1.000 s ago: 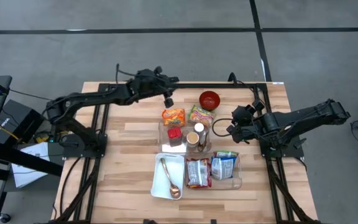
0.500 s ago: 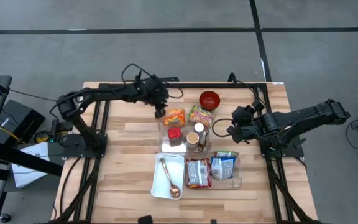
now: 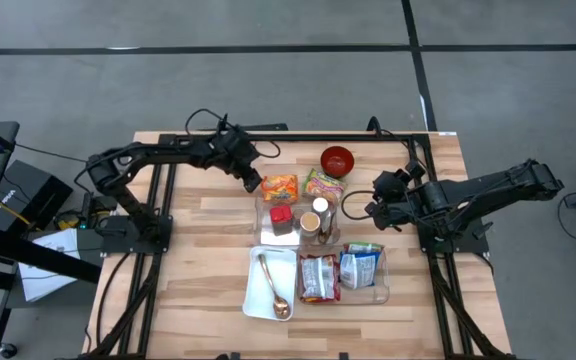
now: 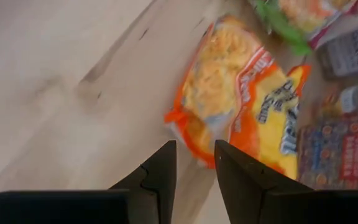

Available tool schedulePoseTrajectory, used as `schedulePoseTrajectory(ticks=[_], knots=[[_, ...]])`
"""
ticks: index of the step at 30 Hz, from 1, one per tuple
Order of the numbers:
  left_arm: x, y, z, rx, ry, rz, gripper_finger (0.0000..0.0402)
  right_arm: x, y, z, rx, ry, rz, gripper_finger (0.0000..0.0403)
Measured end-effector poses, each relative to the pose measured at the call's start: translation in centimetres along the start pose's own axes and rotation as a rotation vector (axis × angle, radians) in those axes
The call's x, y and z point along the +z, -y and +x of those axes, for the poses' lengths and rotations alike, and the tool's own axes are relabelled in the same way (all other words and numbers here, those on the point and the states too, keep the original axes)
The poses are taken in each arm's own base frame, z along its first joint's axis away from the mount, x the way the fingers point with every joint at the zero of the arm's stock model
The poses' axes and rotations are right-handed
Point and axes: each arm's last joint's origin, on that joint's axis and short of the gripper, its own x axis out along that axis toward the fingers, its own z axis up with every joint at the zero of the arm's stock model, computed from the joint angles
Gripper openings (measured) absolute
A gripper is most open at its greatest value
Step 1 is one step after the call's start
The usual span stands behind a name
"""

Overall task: Pick & Place Food Item
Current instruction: Put the orange noodle pack into the bottom transparent bin

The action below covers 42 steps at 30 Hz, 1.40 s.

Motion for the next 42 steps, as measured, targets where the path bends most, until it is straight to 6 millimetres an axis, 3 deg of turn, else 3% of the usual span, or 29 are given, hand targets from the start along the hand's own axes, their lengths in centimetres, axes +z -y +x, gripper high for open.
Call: schedulePoseTrajectory(ticks=[12, 19, 24, 42], knots=[[-1.1, -0.2, 0.7, -0.023, 0.049, -0.098, 0.0111, 0.0, 0.0, 0.0, 0.0, 0.0, 0.0, 0.0175], [-2.7, -0.6, 1.3, -0.024, 0.047, -0.21, 0.0123, -0.1, 0.0, 0.0, 0.017, -0.018, -0.007, 0.0175], [-2.5, -0.5, 1.5, -0.061, 0.129, -0.231, 0.0131, -0.1, 0.0, 0.0, 0.016, -0.018, -0.007, 0.0175], [-3.4, -0.2, 2.1, -0.085, 0.156, -0.238, 0.0131, -0.2, -0.1, -0.1, 0.022, -0.017, -0.014, 0.0175]])
